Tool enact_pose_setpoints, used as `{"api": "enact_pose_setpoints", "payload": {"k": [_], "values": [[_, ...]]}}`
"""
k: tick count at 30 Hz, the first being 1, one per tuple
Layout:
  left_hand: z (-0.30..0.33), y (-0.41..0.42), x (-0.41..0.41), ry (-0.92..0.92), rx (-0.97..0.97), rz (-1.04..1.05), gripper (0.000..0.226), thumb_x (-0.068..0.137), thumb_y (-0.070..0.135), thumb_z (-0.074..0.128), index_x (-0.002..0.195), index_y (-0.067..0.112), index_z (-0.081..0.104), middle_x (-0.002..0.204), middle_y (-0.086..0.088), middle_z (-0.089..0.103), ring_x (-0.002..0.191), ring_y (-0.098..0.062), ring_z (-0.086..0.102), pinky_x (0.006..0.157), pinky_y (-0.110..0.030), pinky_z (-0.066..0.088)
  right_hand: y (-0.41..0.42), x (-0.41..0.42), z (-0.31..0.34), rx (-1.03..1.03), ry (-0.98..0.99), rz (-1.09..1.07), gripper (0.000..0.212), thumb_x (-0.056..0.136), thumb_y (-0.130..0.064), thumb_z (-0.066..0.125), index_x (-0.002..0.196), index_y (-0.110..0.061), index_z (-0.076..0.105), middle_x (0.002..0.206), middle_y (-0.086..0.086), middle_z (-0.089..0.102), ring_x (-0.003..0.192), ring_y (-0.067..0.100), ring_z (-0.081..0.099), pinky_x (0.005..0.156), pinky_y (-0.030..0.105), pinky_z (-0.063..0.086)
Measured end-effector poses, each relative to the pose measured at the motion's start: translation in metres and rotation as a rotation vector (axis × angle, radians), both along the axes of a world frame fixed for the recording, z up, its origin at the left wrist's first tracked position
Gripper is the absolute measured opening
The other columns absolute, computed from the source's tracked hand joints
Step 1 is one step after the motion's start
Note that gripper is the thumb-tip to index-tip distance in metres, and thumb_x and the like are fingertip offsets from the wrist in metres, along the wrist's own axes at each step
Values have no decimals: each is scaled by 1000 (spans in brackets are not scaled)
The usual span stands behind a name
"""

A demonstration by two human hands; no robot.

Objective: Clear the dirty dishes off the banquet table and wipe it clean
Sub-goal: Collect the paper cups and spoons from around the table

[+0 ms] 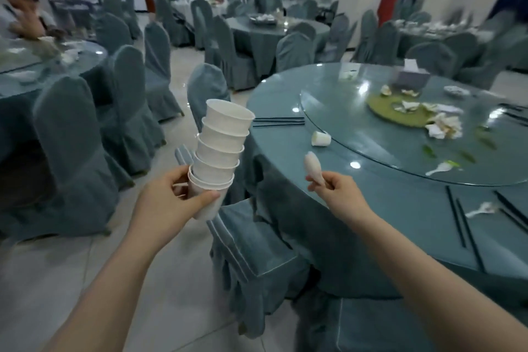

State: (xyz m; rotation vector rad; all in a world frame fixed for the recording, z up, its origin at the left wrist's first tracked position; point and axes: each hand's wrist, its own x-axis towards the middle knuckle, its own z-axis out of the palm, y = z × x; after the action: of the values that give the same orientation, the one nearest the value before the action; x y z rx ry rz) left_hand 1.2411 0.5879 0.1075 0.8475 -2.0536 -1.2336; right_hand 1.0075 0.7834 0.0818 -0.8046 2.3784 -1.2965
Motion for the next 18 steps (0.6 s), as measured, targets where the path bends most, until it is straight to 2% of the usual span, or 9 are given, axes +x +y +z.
{"api": "enact_pose_setpoints", "payload": {"k": [2,4,5,7,10,13,15,18], "values": [[-1,-17,-31,3,20,-54,45,64,26,83,104,37,65,88,25,70,82,6,66,67,-9,47,-10,-25,-6,57,7,-30,22,87,-5,52,88,-16,71,90,-2,72,87,33,64,64,30,43],[-4,-34,-57,-4,31,-83,48,63,27,83,107,35,66,91,23,71,83,4,66,72,-17,49,-20,-48,-12,128,10,-56,17,87,-10,55,80,-15,69,76,-10,65,72,24,60,58,27,41],[-4,-43,-70,-7,31,-86,49,62,29,84,108,34,66,92,22,71,83,4,66,73,-18,49,-26,-61,-14,157,18,-66,15,87,-14,57,77,-16,68,70,-10,60,65,18,55,54,25,37],[-5,-62,-93,-3,44,-89,52,61,32,83,110,32,66,94,20,71,84,4,65,71,-16,48,-38,-83,-15,198,32,-90,15,86,-15,56,76,-19,67,70,-7,59,59,11,49,52,23,34],[-12,-91,-120,-5,64,-133,53,64,31,83,115,27,67,95,18,71,80,6,64,64,-9,44,-52,-106,-18,239,10,-149,18,84,-8,54,84,-17,69,76,0,64,61,15,51,52,23,36],[-19,-118,-146,-19,70,-164,55,64,30,83,116,27,66,99,15,71,88,-2,66,70,-18,48,-63,-124,-26,312,8,-206,18,83,-10,52,83,-18,68,67,0,59,56,15,48,48,22,34],[-22,-137,-162,-22,92,-187,49,64,31,83,110,34,65,99,18,69,91,-4,65,72,-21,48,-70,-131,-32,381,40,-262,16,85,-16,53,81,-12,68,63,0,56,55,14,48,46,23,32],[-28,-154,-187,-24,93,-228,42,65,29,84,93,48,59,87,31,63,85,7,61,65,-15,44,-68,-145,-43,501,76,-351,24,87,-19,50,80,-2,66,61,5,54,57,20,46,49,27,31]]}}
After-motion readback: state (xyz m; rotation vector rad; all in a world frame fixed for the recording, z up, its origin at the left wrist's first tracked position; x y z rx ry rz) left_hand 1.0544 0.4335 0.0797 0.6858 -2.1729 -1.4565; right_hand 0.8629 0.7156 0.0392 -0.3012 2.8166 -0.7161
